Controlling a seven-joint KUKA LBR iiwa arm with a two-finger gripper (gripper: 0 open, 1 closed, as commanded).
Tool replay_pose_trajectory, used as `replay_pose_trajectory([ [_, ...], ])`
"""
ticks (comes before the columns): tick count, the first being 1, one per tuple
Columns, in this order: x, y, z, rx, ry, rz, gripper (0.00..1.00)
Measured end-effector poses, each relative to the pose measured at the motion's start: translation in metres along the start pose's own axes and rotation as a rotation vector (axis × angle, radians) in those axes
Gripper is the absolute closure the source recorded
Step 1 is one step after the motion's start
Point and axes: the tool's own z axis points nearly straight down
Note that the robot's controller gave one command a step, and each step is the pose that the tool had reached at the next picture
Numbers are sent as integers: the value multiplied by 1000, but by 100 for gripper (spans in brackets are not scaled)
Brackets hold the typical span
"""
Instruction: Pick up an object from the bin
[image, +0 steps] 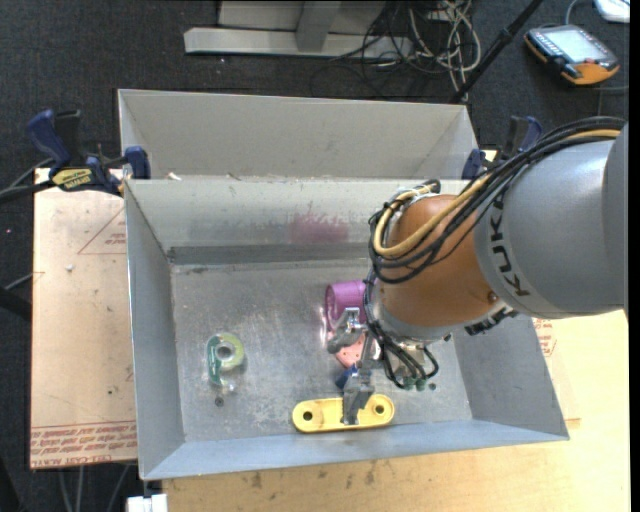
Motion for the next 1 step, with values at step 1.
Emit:
replay_pose_trajectory([
  [1,9,5,45,0,-8,-185,0],
])
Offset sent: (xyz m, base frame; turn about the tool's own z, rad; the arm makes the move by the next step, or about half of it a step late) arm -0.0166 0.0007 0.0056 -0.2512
